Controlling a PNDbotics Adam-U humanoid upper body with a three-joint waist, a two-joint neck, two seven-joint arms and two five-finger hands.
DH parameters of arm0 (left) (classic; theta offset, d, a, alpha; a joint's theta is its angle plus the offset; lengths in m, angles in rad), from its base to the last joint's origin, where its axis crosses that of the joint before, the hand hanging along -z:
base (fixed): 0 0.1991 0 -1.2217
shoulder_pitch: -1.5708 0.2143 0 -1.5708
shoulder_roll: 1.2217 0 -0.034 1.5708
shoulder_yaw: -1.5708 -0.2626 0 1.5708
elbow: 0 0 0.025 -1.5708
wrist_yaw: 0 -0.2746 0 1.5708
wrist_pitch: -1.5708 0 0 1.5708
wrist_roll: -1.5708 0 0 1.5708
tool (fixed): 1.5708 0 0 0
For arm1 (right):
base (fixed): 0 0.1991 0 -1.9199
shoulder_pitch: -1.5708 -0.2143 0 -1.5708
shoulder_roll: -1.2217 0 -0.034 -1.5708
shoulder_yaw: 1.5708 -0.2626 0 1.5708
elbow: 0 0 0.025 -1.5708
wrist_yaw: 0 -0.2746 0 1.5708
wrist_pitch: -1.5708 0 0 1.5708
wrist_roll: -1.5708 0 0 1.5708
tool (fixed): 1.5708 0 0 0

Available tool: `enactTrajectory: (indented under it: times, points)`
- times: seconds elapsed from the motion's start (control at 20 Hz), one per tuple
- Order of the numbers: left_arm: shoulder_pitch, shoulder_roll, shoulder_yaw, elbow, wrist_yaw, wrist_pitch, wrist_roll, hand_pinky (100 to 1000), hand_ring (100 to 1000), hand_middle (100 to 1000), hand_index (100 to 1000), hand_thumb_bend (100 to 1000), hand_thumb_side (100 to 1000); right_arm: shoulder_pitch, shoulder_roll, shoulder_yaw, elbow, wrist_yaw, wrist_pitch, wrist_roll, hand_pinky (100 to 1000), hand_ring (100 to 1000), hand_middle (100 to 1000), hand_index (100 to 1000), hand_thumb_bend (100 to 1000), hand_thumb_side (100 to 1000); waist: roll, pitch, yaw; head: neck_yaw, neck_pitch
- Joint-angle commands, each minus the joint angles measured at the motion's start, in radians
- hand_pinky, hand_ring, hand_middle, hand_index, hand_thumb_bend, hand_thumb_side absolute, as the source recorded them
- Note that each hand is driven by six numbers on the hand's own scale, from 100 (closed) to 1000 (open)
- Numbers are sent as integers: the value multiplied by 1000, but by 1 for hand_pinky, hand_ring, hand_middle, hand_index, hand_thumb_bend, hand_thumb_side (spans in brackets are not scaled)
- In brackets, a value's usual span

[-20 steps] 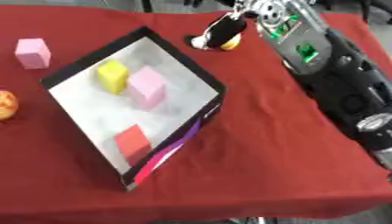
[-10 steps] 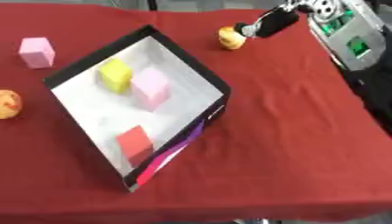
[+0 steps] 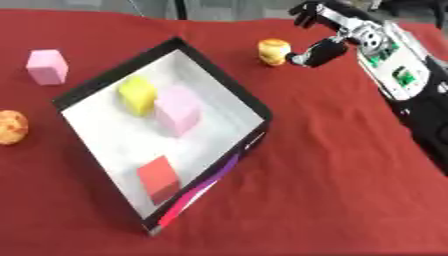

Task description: Pick up objects on the table and place them in the box.

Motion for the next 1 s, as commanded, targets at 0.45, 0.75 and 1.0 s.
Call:
enactTrajectory:
  times: [0.45, 0.75, 1.0]
  points:
    - [-30, 21, -9, -13, 4, 3, -18, 743, 772, 816, 835, 225, 833, -46, 6, -34, 85, 69, -34, -88, 945, 830, 770, 910, 417, 100, -3, 9, 29, -27, -43]
    - [-39, 22, -10, -13, 5, 2, -21, 744, 773, 818, 836, 224, 835, -55, 17, -42, 125, 92, -45, -99, 944, 829, 770, 910, 421, 100, -5, 23, 40, -37, -31]
    - [-47, 20, -13, -15, 5, 3, -26, 746, 773, 819, 837, 224, 836, -66, 26, -44, 141, 107, -48, -97, 942, 828, 770, 910, 422, 100, -9, 34, 44, -35, -22]
